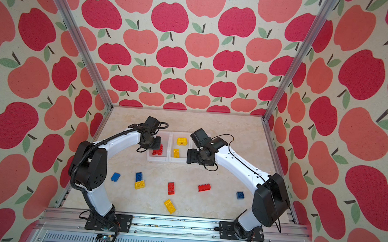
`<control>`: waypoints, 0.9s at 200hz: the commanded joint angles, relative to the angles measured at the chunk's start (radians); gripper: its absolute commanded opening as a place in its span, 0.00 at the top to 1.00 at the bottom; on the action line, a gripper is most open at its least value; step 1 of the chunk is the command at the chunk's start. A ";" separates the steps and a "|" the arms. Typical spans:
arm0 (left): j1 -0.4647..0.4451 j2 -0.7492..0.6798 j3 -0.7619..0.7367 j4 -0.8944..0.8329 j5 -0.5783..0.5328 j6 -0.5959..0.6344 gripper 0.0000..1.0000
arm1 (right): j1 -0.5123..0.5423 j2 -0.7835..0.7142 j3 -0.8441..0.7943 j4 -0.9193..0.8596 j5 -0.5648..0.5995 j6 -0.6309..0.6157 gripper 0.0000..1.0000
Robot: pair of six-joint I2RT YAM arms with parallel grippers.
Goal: Sort the legos into containers by color
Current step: 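Release the red brick into the compartment nearest the left arm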
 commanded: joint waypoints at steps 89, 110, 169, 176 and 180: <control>-0.019 -0.033 0.052 0.025 -0.007 -0.017 0.40 | -0.018 0.032 0.041 -0.015 -0.007 0.002 0.12; -0.028 -0.059 0.044 0.030 0.000 -0.023 0.39 | -0.018 0.026 0.034 -0.023 -0.009 0.001 0.12; -0.048 -0.172 -0.033 0.051 0.018 -0.056 0.34 | -0.015 -0.036 -0.062 -0.080 -0.009 -0.033 0.12; -0.050 -0.188 -0.047 0.053 0.021 -0.061 0.34 | -0.014 -0.047 -0.080 -0.087 -0.007 -0.040 0.12; -0.050 -0.199 -0.055 0.054 0.023 -0.065 0.34 | -0.013 -0.054 -0.090 -0.092 -0.007 -0.045 0.12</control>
